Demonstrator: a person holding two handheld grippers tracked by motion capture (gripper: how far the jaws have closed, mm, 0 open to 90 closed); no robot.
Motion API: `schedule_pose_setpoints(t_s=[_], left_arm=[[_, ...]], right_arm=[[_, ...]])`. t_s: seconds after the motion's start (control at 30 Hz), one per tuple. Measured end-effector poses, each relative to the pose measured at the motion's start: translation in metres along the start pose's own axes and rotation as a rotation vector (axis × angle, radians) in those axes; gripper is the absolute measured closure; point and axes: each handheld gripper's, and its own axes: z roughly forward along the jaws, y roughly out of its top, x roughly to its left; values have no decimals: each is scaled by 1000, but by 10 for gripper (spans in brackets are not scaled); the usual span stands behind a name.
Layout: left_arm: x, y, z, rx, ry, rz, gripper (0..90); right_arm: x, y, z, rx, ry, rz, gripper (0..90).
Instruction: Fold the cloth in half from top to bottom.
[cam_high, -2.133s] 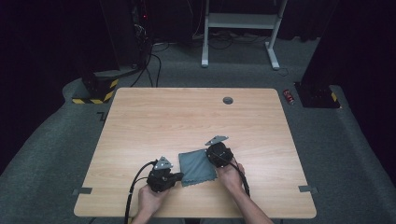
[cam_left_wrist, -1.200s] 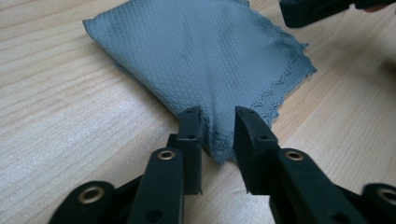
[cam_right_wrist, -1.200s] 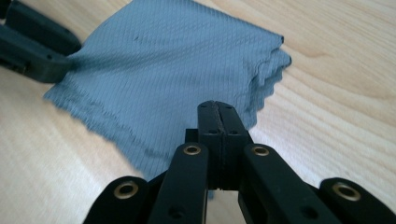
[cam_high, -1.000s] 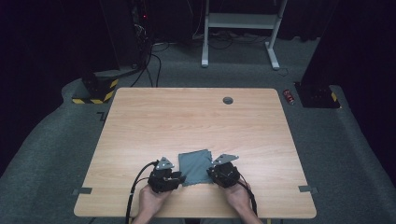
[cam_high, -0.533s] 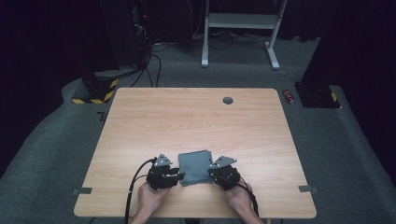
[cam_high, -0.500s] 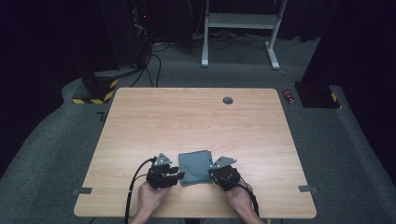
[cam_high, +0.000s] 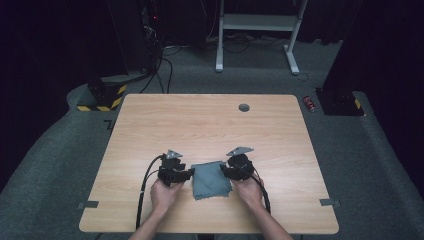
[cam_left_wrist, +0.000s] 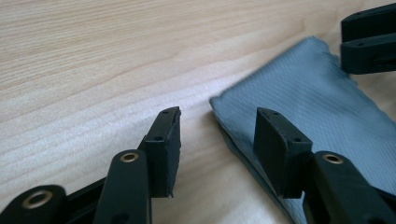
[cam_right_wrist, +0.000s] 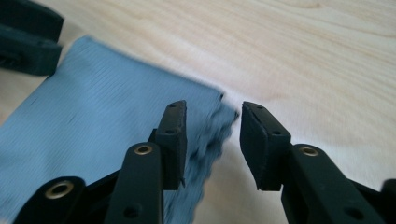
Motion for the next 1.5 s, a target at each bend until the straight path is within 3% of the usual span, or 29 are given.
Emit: schedule_pose_setpoints(t_s=[0.1, 0.17, 0.27, 0.4, 0.43, 0.57, 0.67, 0.77, 0.9, 1.0, 1.07, 1.17, 1.23, 1.33, 1.37, 1.5], left_arm=[[2, 0, 5, -2, 6, -5, 541], [1, 3, 7, 7, 7, 10, 569], [-3, 9, 12, 36, -12, 53, 702], [-5, 15, 18, 54, -28, 90, 855], [-6, 18, 19, 61, -22, 113, 863], [-7, 28, 24, 63, -19, 140, 871], [-6, 33, 31, 64, -17, 139, 870], [-5, 33, 33, 50, -5, 121, 826], [-8, 23, 14, 2, -54, 90, 594], [-18, 7, -1, 4, -60, 135, 520], [-25, -6, -10, 2, -64, 152, 503], [-27, -10, -12, 12, -52, 165, 490], [-32, -19, -11, 42, -18, 203, 489], [-34, -26, -11, 57, 10, 236, 484], [-38, -33, -14, 36, 30, 260, 484], [-38, -35, -17, 48, 29, 267, 440]], right_arm=[[-3, 7, 12, 15, 3, -5, 632], [-4, 8, 17, 34, 13, -29, 729], [-4, 8, 19, 36, 31, -48, 883], [-5, 7, 17, 39, 19, -45, 896], [-5, 7, 16, 35, 12, -49, 897], [-8, 7, 14, 33, -15, -39, 897], [-12, 7, 16, 36, -32, -16, 897], [-14, 7, 18, 30, -44, -12, 887], [-14, 5, 10, 14, -43, 2, 744], [-7, -4, -5, -31, -30, -22, 711], [-1, -11, -10, -34, -14, -47, 694], [8, -22, -13, -32, -8, -95, 678], [10, -27, -11, -9, -23, -114, 673], [8, -32, -10, -9, -23, -109, 668], [5, -33, -11, -8, -20, -90, 655], [4, -32, -12, -4, -26, -95, 644]])
